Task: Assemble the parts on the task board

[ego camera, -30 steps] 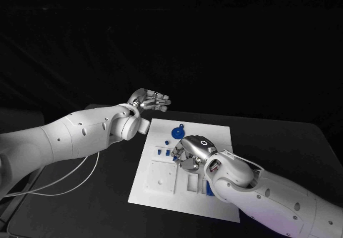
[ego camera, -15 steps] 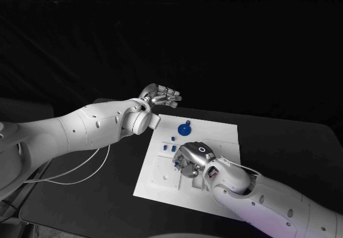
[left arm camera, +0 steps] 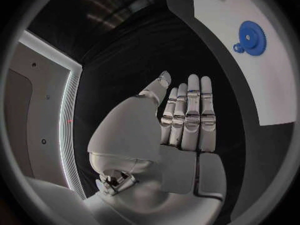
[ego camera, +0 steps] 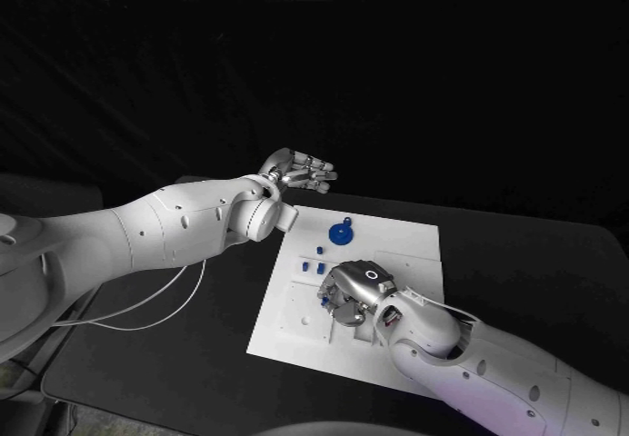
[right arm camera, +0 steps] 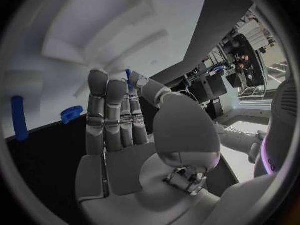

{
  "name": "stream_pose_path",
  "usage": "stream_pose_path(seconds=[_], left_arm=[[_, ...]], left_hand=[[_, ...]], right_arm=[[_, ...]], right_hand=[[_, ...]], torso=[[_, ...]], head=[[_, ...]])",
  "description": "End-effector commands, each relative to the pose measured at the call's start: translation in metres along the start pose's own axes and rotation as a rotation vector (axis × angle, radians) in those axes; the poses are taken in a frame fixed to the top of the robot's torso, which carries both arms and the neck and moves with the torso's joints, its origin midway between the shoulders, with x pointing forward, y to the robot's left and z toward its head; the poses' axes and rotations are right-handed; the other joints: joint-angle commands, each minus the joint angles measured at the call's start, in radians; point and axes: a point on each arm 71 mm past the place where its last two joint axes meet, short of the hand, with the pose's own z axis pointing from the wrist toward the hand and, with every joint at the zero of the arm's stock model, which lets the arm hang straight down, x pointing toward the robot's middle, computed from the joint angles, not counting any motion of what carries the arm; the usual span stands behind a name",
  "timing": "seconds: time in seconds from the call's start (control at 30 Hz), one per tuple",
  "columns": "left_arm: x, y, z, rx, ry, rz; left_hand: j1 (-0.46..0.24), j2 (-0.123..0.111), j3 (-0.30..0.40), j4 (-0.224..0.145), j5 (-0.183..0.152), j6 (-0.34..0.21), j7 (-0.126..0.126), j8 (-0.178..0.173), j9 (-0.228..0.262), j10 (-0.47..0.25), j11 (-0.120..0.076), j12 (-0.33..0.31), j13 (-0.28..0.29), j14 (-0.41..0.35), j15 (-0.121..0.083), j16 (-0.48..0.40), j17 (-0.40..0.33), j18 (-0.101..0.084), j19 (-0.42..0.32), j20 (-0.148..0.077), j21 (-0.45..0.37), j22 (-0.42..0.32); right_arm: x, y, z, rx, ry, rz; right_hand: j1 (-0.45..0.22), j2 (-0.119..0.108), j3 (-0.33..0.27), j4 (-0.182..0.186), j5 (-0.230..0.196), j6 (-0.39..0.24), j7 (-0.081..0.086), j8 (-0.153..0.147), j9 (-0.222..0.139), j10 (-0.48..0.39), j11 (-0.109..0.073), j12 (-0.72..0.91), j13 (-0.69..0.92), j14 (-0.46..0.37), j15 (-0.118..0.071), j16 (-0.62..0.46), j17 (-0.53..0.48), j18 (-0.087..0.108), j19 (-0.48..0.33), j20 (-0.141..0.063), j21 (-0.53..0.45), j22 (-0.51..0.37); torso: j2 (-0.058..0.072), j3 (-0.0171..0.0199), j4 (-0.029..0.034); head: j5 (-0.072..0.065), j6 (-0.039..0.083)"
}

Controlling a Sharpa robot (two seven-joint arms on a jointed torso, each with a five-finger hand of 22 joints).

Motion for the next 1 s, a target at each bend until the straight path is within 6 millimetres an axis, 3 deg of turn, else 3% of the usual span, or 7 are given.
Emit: stream_pose_path(seconds=[0.03, 1.0], left_arm=[[0.0006, -0.0009, 0.0007, 0.001, 0.002, -0.005], [-0.0022, 0.0006, 0.0014, -0.008, -0.002, -0.003]], left_hand=[[-0.002, 0.009, -0.001, 0.006, 0.000, -0.005, -0.003, -0.001, 0.000, -0.004, 0.001, -0.003, -0.001, 0.005, -0.001, -0.002, 0.001, -0.012, 0.004, -0.001, 0.004, -0.001], [-0.001, 0.007, -0.002, 0.011, -0.001, -0.007, -0.003, -0.001, 0.000, -0.006, 0.001, -0.003, -0.001, 0.003, 0.000, -0.002, 0.001, -0.012, 0.004, 0.000, 0.003, -0.006]], right_arm=[[0.0016, 0.0012, -0.0013, -0.010, 0.008, -0.011], [0.0039, -0.0007, -0.0027, 0.004, 0.016, -0.026]], right_hand=[[-0.005, 0.009, 0.000, -0.003, 0.005, 0.006, -0.001, 0.003, 0.002, 0.005, 0.000, 0.003, 0.001, 0.005, 0.000, -0.004, 0.002, 0.013, 0.039, -0.005, 0.002, 0.001], [-0.006, 0.012, 0.003, -0.008, -0.006, 0.007, -0.001, 0.003, 0.000, 0.005, 0.000, 0.002, 0.001, 0.005, 0.000, -0.006, 0.003, 0.014, 0.038, -0.005, 0.002, -0.001]], torso=[[0.000, -0.0002, -0.0005], [0.000, -0.0010, 0.0006]], head=[[-0.001, 0.000], [-0.002, 0.004]])
